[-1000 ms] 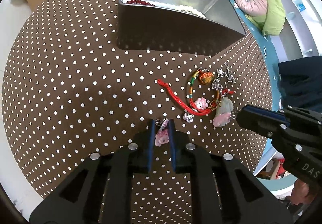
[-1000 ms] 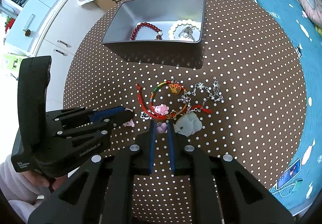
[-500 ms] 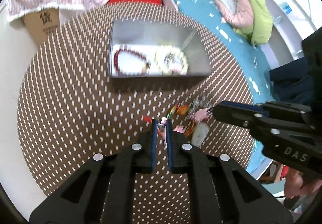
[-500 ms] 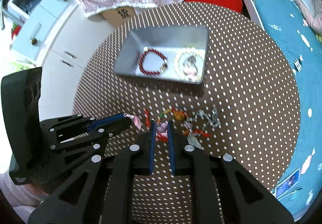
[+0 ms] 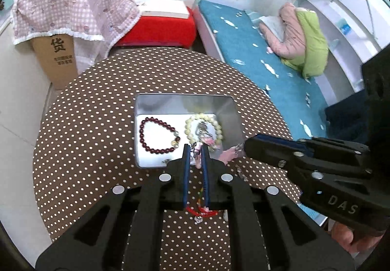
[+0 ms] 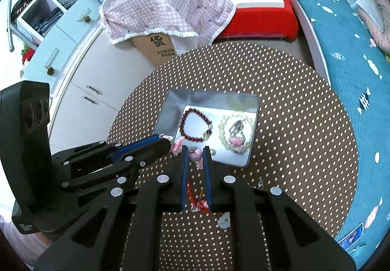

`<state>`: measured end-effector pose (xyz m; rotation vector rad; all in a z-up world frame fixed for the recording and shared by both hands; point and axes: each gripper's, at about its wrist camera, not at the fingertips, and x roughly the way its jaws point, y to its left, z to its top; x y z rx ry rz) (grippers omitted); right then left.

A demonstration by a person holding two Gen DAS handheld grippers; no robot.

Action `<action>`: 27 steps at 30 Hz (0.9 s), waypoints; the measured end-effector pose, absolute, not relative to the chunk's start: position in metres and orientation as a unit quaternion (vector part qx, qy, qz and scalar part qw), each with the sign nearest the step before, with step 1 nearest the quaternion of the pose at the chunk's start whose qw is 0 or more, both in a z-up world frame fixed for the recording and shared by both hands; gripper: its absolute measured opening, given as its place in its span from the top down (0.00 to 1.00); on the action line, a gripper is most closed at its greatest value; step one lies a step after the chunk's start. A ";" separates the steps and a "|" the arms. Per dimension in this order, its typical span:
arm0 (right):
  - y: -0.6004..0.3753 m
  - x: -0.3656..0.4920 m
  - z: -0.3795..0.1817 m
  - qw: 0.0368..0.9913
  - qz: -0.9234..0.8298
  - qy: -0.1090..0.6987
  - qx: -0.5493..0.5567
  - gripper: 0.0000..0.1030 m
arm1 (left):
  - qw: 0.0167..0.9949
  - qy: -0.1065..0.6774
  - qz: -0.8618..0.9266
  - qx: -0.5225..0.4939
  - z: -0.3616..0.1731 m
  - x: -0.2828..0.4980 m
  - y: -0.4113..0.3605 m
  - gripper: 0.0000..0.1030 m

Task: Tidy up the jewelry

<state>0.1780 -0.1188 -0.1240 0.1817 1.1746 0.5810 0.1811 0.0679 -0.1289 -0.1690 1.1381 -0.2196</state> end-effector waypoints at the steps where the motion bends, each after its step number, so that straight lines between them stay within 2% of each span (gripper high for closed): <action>1: -0.120 0.179 -0.124 0.789 0.267 0.546 0.089 0.84 | 0.835 0.536 -0.095 -0.082 -0.128 0.180 0.071 0.74; 2: -0.121 0.180 -0.124 0.788 0.267 0.546 0.093 0.82 | 0.836 0.535 -0.089 -0.083 -0.128 0.180 0.072 0.65; 3: -0.122 0.180 -0.124 0.789 0.265 0.547 0.093 0.77 | 0.837 0.534 -0.087 -0.084 -0.129 0.179 0.073 0.64; 6: -0.126 0.178 -0.128 0.788 0.259 0.551 0.092 0.73 | 0.834 0.538 -0.086 -0.085 -0.133 0.172 0.077 0.64; 18: -0.141 0.159 -0.150 0.771 0.235 0.584 0.093 0.73 | 0.815 0.569 -0.079 -0.079 -0.158 0.140 0.078 0.64; 27: -0.144 0.136 -0.184 0.744 0.218 0.626 0.081 0.73 | 0.771 0.623 -0.115 -0.059 -0.202 0.110 0.057 0.64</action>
